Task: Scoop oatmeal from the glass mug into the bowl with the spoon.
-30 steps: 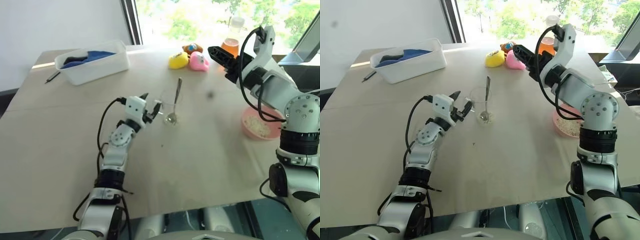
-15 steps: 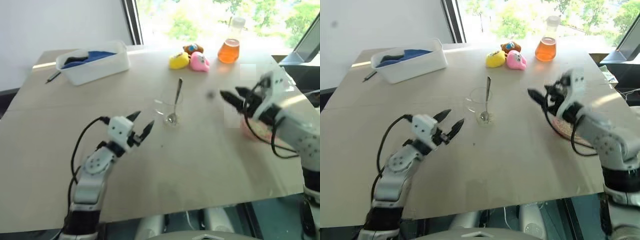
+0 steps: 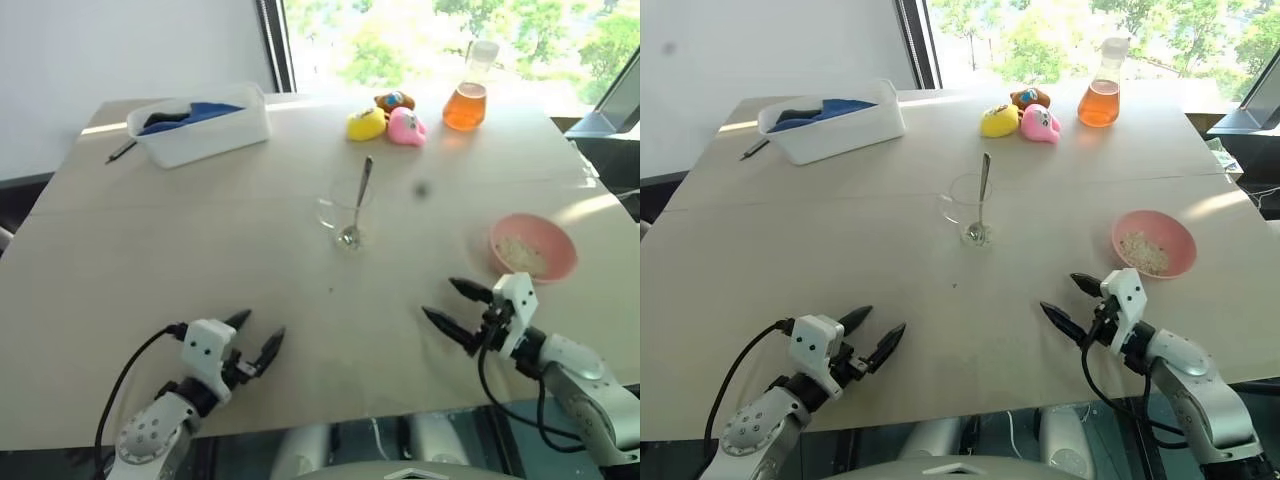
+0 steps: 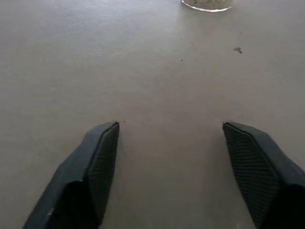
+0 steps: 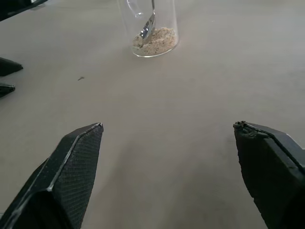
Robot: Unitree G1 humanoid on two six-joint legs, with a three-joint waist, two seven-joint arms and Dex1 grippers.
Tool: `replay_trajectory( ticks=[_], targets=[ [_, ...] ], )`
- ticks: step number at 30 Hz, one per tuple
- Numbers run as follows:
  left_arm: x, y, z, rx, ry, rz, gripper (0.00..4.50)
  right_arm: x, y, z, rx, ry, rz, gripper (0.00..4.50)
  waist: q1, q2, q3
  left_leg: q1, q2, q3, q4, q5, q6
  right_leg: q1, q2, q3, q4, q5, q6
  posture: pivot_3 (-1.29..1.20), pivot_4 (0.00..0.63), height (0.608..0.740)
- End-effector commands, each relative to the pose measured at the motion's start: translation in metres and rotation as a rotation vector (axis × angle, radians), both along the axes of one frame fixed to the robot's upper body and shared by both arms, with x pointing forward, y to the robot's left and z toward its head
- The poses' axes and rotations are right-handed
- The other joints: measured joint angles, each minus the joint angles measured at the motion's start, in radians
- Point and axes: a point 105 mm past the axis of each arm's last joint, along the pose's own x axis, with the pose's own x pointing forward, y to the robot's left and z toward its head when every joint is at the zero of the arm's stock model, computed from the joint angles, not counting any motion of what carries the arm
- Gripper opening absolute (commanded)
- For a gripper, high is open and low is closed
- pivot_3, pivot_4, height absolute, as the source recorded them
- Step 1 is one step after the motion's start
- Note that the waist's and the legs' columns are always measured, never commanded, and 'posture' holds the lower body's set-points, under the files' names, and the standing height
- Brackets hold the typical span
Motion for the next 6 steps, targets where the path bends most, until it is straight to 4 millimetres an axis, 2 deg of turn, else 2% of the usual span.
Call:
replay_trajectory(
  ticks=[1,6],
  targets=[
    [-0.0002,-0.0013,0.0103,0.028,-0.049,0.009,4.49,-0.0053,-0.0029,0.0018,0.004,0.002,0.038,4.50,0.000,0.000,0.000,0.000,0.000,0.000,0.000,0.000,0.000,0.000,0.000,0.000,0.000,0.000,0.000,0.00,0.150,0.740],
    [-0.0023,-0.0032,0.0094,0.028,-0.041,0.006,4.49,-0.0044,-0.0064,-0.0018,0.001,0.011,0.043,4.50,-0.001,0.000,0.000,0.000,0.000,0.000,0.000,0.000,0.000,0.000,0.000,0.000,0.000,0.000,0.000,0.00,0.150,0.740]
  ],
)
